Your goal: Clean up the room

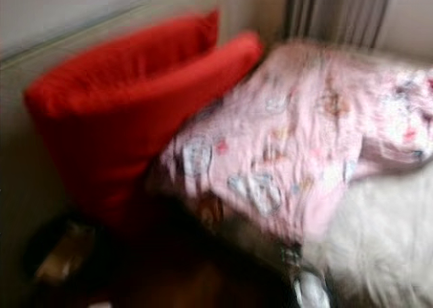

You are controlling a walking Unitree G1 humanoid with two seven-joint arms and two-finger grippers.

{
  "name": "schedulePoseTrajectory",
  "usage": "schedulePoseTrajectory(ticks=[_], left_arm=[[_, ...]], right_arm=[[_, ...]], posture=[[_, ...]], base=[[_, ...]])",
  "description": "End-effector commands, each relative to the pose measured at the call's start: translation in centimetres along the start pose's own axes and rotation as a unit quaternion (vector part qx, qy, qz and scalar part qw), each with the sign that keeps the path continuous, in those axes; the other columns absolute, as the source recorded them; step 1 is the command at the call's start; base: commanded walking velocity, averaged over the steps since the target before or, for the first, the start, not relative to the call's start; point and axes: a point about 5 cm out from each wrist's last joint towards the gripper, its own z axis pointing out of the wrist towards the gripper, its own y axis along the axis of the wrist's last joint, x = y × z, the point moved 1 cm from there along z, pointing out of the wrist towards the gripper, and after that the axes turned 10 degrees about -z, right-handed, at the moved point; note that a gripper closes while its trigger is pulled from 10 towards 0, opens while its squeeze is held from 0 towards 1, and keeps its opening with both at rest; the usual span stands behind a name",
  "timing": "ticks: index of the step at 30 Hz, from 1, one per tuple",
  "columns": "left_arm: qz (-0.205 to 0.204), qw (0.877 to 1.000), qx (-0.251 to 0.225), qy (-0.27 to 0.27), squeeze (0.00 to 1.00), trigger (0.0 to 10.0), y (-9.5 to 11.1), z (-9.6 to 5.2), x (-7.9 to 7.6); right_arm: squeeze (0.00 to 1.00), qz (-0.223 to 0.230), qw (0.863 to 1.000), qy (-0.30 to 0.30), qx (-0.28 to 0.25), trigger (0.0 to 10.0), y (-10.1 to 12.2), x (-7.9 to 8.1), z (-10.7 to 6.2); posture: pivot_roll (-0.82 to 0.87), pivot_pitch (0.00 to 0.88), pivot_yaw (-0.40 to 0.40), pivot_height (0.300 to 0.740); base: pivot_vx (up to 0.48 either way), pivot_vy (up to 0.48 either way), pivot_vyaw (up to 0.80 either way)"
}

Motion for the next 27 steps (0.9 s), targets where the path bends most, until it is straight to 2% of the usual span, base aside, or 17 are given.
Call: schedulePoseTrajectory(ticks=[1, 5, 11, 16, 27], left_arm=[[-0.004, 1.000, 0.020, 0.009, 0.00, 10.0, -1.4, -0.5, 0.5], [-0.004, 1.000, 0.020, 0.009, 0.00, 10.0, -1.4, -0.5, 0.5], [-0.003, 1.000, 0.021, 0.008, 0.00, 10.0, -1.4, -0.4, 0.5], [-0.004, 1.000, 0.020, 0.008, 0.00, 10.0, -1.3, -0.4, 0.6], [-0.003, 1.000, 0.020, 0.008, 0.00, 10.0, -1.3, -0.4, 0.5]], right_arm=[[0.00, 0.002, 1.000, -0.016, 0.003, 10.0, -0.4, -0.7, -0.1], [0.00, 0.000, 0.999, -0.034, -0.006, 10.0, 0.1, -1.1, 0.0], [0.00, 0.008, 0.996, -0.087, -0.029, 10.0, 1.3, -2.9, 0.4], [0.00, 0.012, 0.994, -0.105, -0.036, 10.0, 1.8, -3.7, 0.6], [0.00, 0.018, 0.990, -0.126, -0.058, 10.0, 2.4, -3.6, 0.5]], posture=[[0.01, 0.175, 0.064, 0.740], [0.02, 0.176, 0.066, 0.740], [0.01, 0.176, 0.067, 0.740], [0.01, 0.178, 0.067, 0.740], [0.01, 0.179, 0.066, 0.740]], base=[[-0.277, 0.000, 0.00], [-0.281, 0.000, 0.00], [-0.279, 0.000, 0.00], [-0.280, 0.000, 0.00], [-0.282, 0.000, 0.00]])
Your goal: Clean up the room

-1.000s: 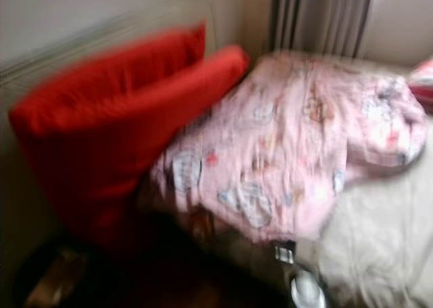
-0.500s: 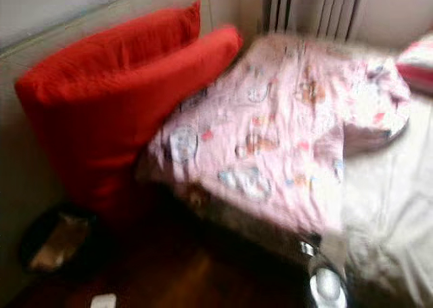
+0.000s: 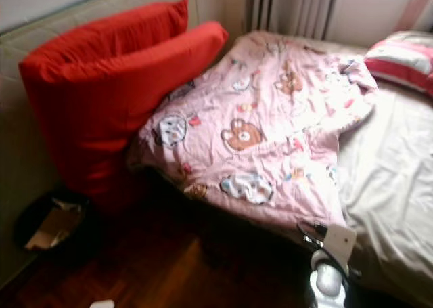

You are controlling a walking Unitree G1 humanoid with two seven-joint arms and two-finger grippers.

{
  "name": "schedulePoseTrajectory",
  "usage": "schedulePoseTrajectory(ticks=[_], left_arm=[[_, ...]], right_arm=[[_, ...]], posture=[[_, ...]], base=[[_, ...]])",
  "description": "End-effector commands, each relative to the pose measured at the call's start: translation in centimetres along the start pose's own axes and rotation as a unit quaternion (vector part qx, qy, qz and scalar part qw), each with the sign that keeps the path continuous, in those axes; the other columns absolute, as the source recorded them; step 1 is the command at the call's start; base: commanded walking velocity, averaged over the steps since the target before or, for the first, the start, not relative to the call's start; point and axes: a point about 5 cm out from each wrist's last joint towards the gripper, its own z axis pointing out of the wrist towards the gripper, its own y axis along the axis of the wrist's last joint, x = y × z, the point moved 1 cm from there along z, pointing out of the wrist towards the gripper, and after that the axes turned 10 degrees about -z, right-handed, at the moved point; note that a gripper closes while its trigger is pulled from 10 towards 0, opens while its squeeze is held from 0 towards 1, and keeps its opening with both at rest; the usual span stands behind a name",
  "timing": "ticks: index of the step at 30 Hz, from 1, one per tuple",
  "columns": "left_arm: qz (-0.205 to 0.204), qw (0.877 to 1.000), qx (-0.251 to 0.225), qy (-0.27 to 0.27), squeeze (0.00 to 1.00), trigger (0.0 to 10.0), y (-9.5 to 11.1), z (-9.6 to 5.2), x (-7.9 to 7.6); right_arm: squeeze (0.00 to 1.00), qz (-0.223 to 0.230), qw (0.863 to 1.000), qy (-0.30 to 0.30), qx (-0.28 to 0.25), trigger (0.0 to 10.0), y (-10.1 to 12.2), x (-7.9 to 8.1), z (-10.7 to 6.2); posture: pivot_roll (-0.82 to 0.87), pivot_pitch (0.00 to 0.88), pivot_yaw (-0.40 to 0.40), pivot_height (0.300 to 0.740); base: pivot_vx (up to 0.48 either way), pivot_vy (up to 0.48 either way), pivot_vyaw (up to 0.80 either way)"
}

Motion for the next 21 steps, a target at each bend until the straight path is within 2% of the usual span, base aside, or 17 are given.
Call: schedulePoseTrajectory(ticks=[1, 9, 12, 15, 21], left_arm=[[-0.003, 1.000, 0.018, 0.010, 0.00, 10.0, -1.1, -0.4, 0.6], [-0.003, 1.000, 0.018, 0.012, 0.00, 10.0, -1.2, -0.4, 0.6], [-0.003, 1.000, 0.019, 0.012, 0.00, 10.0, -1.2, -0.4, 0.6], [-0.004, 1.000, 0.019, 0.012, 0.00, 10.0, -1.2, -0.4, 0.6], [-0.002, 1.000, 0.020, 0.012, 0.00, 10.0, -1.2, -0.4, 0.6]], right_arm=[[0.00, 0.003, 1.000, -0.005, -0.002, 10.0, -0.1, -0.1, -0.1], [0.00, 0.014, 1.000, -0.007, 0.015, 10.0, -0.7, -0.1, -0.3], [0.00, 0.019, 0.999, -0.027, 0.025, 10.0, -1.0, -0.8, -0.3], [0.00, 0.011, 0.998, -0.060, 0.004, 10.0, -0.4, -1.7, 0.0], [0.00, 0.005, 0.997, -0.075, 0.005, 10.0, -0.3, -2.1, 0.1]], posture=[[0.01, 0.179, 0.066, 0.740], [0.01, 0.179, 0.064, 0.740], [0.01, 0.178, 0.063, 0.740], [0.01, 0.175, 0.063, 0.740], [0.01, 0.172, 0.065, 0.740]], base=[[-0.281, 0.000, 0.00], [-0.061, 0.000, 0.00], [0.000, 0.000, 0.00], [0.000, 0.000, 0.00], [0.000, 0.000, 0.00]])
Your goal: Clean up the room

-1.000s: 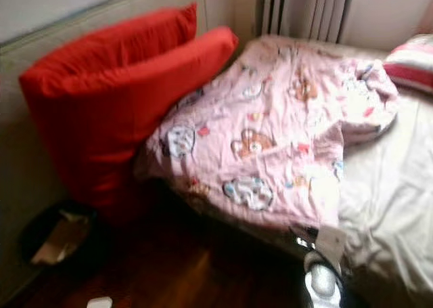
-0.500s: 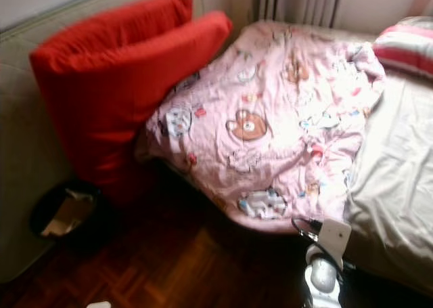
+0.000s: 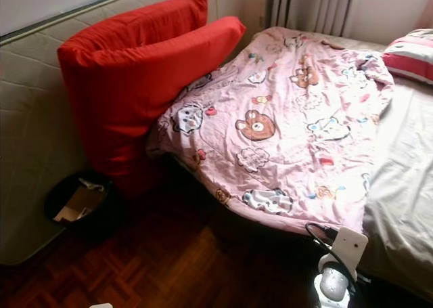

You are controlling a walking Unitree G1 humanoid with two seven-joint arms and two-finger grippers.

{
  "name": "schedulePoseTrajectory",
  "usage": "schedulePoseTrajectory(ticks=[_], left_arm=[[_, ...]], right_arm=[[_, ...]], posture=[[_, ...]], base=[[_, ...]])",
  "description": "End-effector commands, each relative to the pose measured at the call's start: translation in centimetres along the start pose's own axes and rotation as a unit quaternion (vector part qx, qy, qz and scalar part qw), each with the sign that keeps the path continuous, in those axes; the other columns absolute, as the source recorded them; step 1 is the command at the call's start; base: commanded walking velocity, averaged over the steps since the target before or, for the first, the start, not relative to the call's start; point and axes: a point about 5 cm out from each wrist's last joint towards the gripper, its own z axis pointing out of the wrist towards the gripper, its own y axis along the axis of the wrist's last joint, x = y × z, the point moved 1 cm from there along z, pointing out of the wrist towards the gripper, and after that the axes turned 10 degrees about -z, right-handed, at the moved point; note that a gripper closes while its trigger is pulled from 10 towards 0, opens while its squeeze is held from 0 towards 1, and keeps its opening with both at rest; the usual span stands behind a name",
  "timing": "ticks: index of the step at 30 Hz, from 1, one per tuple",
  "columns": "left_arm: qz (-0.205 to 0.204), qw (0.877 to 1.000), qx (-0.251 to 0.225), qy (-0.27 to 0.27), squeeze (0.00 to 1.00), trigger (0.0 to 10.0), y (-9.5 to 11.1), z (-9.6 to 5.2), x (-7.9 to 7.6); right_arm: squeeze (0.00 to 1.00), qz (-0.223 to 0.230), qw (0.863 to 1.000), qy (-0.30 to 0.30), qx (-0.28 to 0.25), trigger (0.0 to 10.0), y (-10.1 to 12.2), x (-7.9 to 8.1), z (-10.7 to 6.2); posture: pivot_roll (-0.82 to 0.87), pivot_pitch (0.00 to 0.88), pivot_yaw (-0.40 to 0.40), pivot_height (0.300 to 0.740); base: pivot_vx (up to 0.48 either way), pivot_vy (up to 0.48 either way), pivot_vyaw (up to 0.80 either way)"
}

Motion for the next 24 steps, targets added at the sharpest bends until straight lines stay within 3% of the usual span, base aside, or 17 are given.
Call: schedulePoseTrajectory(ticks=[1, 7, 8, 9, 23, 24], left_arm=[[0.001, 1.000, 0.014, 0.010, 0.00, 10.0, -0.7, -0.3, 0.6], [0.005, 1.000, 0.015, 0.009, 0.00, 10.0, -0.7, -0.3, 0.7], [0.005, 1.000, 0.015, 0.009, 0.00, 10.0, -0.7, -0.3, 0.7], [0.005, 1.000, 0.015, 0.009, 0.00, 10.0, -0.7, -0.3, 0.7], [0.002, 1.000, 0.017, 0.006, 0.00, 10.0, -0.8, -0.2, 0.6], [0.002, 1.000, 0.018, 0.006, 0.00, 10.0, -0.8, -0.2, 0.5]], right_arm=[[0.00, -0.001, 1.000, -0.003, 0.006, 10.0, -0.3, -0.2, -0.1], [0.00, -0.001, 1.000, 0.007, 0.018, 10.0, -0.8, 0.2, -0.3], [0.89, 0.001, 1.000, 0.009, 0.019, 10.0, -0.8, 0.3, -0.4], [1.00, 0.002, 1.000, 0.011, 0.018, 10.0, -0.8, 0.3, -0.4], [1.00, -0.019, 0.997, 0.023, 0.070, 10.0, -2.7, 0.0, -0.8], [0.75, -0.022, 0.996, 0.031, 0.079, 10.0, -3.1, 0.1, -1.0]], posture=[[0.01, 0.172, 0.065, 0.740], [0.01, 0.169, 0.067, 0.740], [0.01, 0.169, 0.067, 0.740], [0.01, 0.168, 0.066, 0.740], [0.01, 0.167, 0.061, 0.740], [0.01, 0.166, 0.060, 0.740]], base=[[0.000, 0.000, 0.00], [0.000, 0.000, 0.00], [0.000, 0.000, 0.00], [0.000, 0.000, 0.00], [0.000, 0.000, 0.00], [0.000, 0.000, 0.00]])
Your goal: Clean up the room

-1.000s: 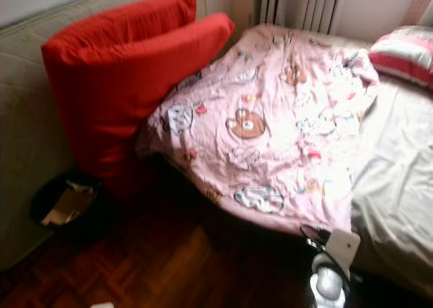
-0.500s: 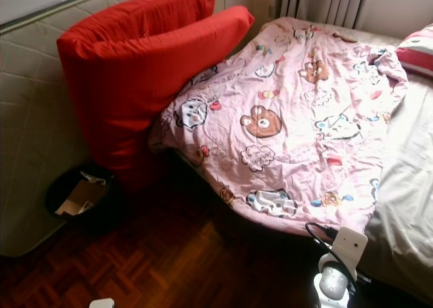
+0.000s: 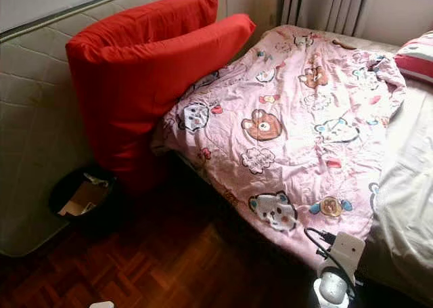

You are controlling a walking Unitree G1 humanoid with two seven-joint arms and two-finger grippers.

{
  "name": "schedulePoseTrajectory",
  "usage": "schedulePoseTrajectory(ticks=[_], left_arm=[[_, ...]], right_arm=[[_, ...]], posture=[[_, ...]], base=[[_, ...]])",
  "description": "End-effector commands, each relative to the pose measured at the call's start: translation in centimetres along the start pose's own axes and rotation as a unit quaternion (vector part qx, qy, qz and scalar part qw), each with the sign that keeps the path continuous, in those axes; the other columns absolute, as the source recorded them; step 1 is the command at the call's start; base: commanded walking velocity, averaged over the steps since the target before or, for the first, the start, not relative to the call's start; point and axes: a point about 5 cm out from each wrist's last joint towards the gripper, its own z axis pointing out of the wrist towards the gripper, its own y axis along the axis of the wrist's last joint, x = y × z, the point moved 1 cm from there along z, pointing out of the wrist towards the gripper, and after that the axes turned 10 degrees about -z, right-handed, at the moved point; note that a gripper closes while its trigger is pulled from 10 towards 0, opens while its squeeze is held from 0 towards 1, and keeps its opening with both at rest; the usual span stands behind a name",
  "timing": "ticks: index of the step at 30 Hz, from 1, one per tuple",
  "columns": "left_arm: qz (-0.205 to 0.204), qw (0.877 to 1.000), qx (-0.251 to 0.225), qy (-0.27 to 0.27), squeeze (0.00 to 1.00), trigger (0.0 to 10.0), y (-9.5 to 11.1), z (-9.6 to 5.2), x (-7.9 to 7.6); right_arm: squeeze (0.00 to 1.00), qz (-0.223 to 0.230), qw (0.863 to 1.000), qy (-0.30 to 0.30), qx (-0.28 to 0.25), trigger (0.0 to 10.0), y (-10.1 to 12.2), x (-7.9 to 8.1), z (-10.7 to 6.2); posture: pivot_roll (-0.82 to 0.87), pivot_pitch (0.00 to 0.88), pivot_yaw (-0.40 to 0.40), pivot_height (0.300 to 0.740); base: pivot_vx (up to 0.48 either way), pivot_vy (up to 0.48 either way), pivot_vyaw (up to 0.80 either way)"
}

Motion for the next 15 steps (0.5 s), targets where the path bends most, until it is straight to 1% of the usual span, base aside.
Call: schedulePoseTrajectory(ticks=[1, 2, 3, 5, 6, 7, 9, 10, 12, 13, 15], left_arm=[[0.000, 1.000, 0.021, 0.009, 0.00, 10.0, -1.1, -0.4, 0.7], [0.000, 1.000, 0.021, 0.009, 0.00, 10.0, -1.1, -0.4, 0.7], [0.000, 1.000, 0.022, 0.009, 0.00, 10.0, -1.1, -0.4, 0.7], [0.000, 1.000, 0.022, 0.009, 0.00, 10.0, -1.1, -0.4, 0.7], [0.000, 1.000, 0.023, 0.009, 0.00, 10.0, -1.1, -0.4, 0.7], [0.000, 1.000, 0.025, 0.008, 0.00, 10.0, -1.2, -0.3, 0.6], [0.001, 1.000, 0.028, 0.007, 0.00, 10.0, -1.2, -0.3, 0.6], [0.000, 0.999, 0.031, 0.007, 0.00, 10.0, -1.3, -0.3, 0.6], [0.000, 0.999, 0.032, 0.008, 0.00, 10.0, -1.3, -0.3, 0.6], [-0.001, 0.999, 0.032, 0.010, 0.00, 10.0, -1.3, -0.3, 0.6], [-0.002, 0.999, 0.033, 0.011, 0.00, 10.0, -1.3, -0.3, 0.6]], right_arm=[[0.75, -0.006, 0.999, 0.008, 0.035, 10.0, -1.7, -0.1, -0.5], [0.55, -0.008, 0.999, 0.012, 0.039, 10.0, -1.9, 0.0, -0.5], [0.00, -0.010, 0.998, 0.027, 0.053, 10.0, -2.5, 0.2, -0.8], [0.00, -0.011, 0.997, 0.044, 0.067, 10.0, -3.0, 0.5, -1.0], [0.00, -0.011, 0.994, 0.065, 0.083, 10.0, -3.7, 0.9, -1.3], [0.00, -0.016, 0.987, 0.110, 0.112, 10.0, -5.0, 1.7, -2.1], [0.00, -0.027, 0.978, 0.156, 0.135, 10.0, -6.2, 2.5, -3.0], [0.00, -0.041, 0.966, 0.198, 0.161, 10.0, -7.8, 3.1, -4.1], [0.00, -0.055, 0.955, 0.223, 0.190, 10.0, -9.3, 3.3, -5.2], [0.00, -0.074, 0.948, 0.231, 0.206, 10.0, -10.2, 3.1, -5.8], [0.00, -0.086, 0.941, 0.241, 0.219, 10.0, -11.2, 3.0, -6.5]], posture=[[0.01, 0.166, 0.060, 0.740], [0.01, 0.167, 0.060, 0.740], [0.01, 0.167, 0.058, 0.740], [0.01, 0.167, 0.058, 0.740], [0.01, 0.167, 0.058, 0.740], [0.00, 0.166, 0.057, 0.740], [0.00, 0.166, 0.055, 0.740], [0.00, 0.165, 0.054, 0.740], [0.01, 0.164, 0.052, 0.740], [0.01, 0.165, 0.050, 0.740], [0.01, 0.165, 0.049, 0.740]], base=[[0.000, 0.000, 0.00], [0.000, 0.000, 0.00], [0.000, 0.000, 0.00], [0.000, 0.000, 0.00], [0.000, 0.000, 0.00], [0.000, 0.000, 0.00], [0.000, 0.000, 0.00], [0.000, 0.000, 0.00], [0.000, 0.000, 0.00], [0.000, 0.000, 0.00], [0.000, 0.000, 0.00]])
